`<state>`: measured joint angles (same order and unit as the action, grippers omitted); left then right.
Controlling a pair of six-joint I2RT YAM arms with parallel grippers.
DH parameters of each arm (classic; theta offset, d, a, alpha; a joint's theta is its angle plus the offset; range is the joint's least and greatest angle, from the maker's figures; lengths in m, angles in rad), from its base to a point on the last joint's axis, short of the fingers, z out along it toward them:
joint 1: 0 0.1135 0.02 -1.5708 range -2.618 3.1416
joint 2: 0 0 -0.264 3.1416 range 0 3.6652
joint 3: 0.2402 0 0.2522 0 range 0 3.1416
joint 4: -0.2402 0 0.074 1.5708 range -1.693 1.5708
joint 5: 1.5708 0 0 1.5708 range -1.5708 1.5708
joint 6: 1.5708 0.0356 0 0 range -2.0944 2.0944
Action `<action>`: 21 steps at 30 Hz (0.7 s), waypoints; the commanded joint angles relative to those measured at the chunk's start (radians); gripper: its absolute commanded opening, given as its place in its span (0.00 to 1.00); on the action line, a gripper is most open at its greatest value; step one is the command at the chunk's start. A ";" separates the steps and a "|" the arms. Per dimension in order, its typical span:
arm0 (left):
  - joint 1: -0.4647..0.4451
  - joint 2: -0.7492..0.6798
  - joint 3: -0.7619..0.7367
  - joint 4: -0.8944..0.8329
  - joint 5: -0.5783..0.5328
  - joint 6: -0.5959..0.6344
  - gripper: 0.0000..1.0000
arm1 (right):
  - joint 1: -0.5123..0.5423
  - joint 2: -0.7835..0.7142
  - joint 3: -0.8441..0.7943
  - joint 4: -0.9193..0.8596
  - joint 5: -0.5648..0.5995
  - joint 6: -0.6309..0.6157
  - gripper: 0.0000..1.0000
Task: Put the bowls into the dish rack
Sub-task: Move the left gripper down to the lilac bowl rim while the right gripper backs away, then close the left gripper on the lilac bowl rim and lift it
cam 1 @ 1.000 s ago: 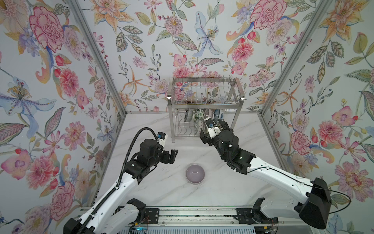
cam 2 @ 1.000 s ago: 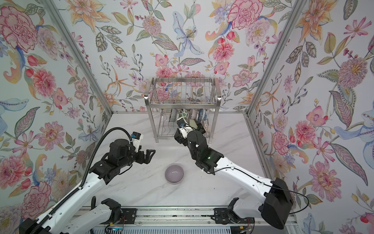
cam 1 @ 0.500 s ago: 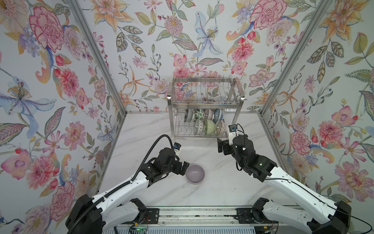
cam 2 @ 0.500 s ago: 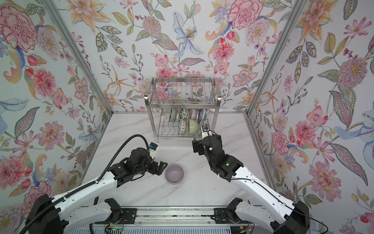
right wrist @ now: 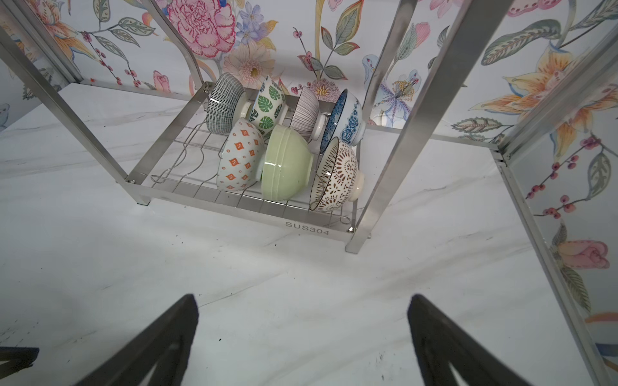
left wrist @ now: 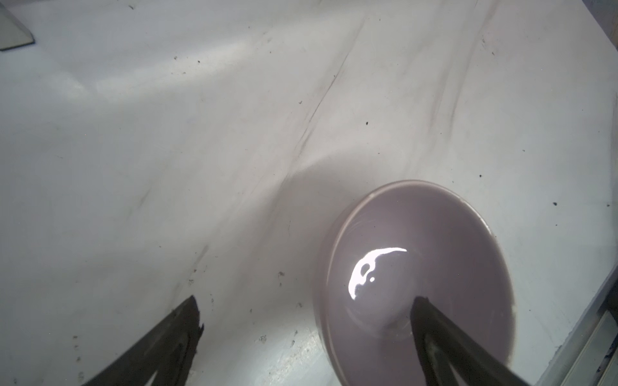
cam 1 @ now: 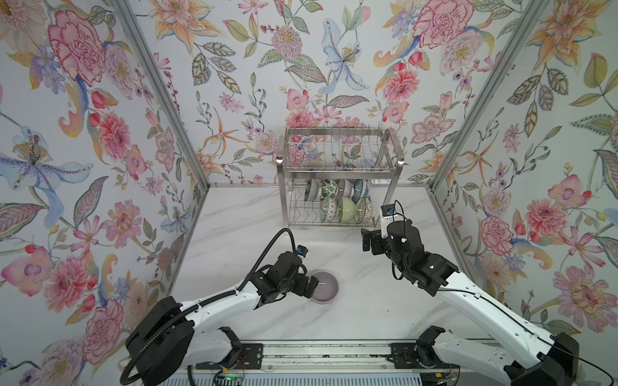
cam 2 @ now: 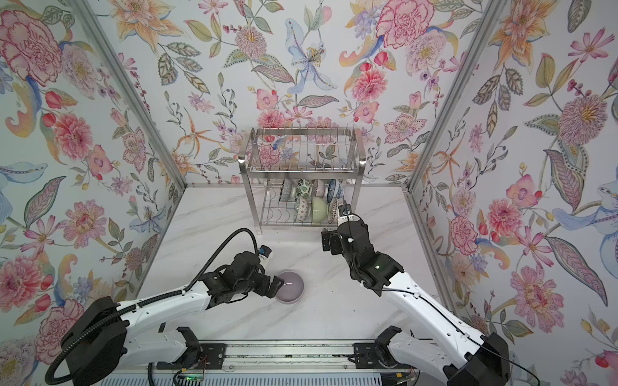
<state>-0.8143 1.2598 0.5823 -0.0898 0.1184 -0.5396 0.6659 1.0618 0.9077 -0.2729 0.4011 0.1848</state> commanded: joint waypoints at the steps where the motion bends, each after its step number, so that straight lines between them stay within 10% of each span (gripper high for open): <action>1: -0.014 0.019 -0.016 0.042 -0.029 -0.026 0.99 | -0.004 0.022 0.005 0.005 -0.028 0.017 0.99; 17: -0.030 0.139 0.029 0.090 -0.049 -0.026 0.99 | -0.006 0.008 -0.023 0.029 -0.045 0.038 0.99; 21: -0.031 0.160 0.050 0.088 -0.045 -0.025 0.82 | -0.006 0.015 -0.026 0.031 -0.043 0.034 0.99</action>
<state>-0.8322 1.4055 0.5987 -0.0200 0.0925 -0.5598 0.6659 1.0828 0.8997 -0.2501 0.3614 0.2111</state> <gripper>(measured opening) 0.852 0.992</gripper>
